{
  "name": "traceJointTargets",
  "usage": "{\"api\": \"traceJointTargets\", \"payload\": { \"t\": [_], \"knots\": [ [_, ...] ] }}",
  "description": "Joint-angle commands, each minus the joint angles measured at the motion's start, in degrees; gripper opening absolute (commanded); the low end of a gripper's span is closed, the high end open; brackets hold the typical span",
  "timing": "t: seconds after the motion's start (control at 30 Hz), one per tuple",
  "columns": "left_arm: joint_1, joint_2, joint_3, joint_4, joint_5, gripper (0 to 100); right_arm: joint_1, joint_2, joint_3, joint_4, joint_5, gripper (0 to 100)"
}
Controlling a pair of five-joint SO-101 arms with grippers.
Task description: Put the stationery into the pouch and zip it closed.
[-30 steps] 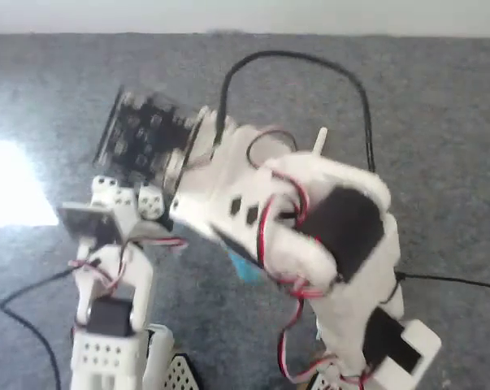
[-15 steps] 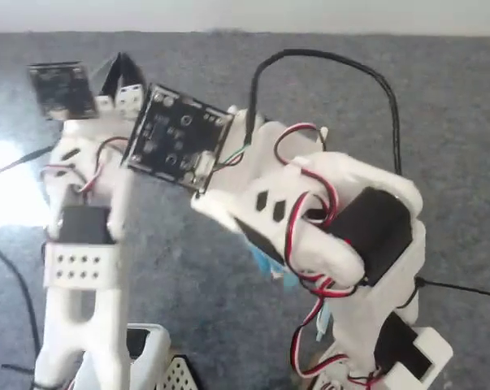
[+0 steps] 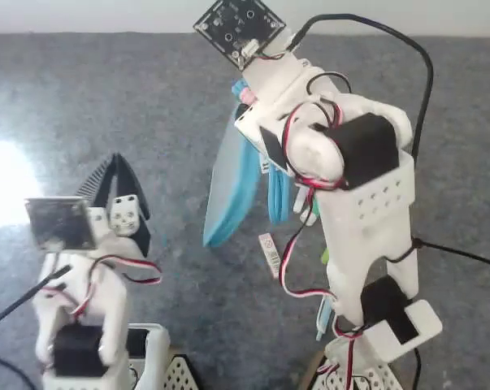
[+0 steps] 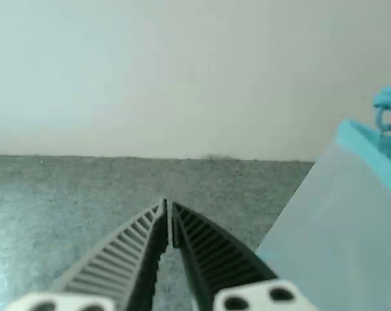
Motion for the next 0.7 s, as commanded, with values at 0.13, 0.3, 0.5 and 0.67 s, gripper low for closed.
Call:
{"api": "traceJointTargets", "payload": {
  "t": [0.13,0.3,0.5,0.67],
  "knots": [
    [0.18,-9.67,15.60,-3.08,-0.53,1,10.15,-5.49,23.30,2.33,3.08,0.7],
    [0.18,-17.23,20.79,-2.99,-0.53,1,19.30,-7.34,47.74,-4.18,5.89,0.8],
    [0.18,-16.53,23.87,-3.25,-0.53,1,24.75,-12.00,66.11,-18.15,-2.20,0.8],
    [0.18,-16.53,26.95,-7.56,-0.53,1,25.45,-18.59,75.16,-24.84,-14.68,0.8]
  ]
}}
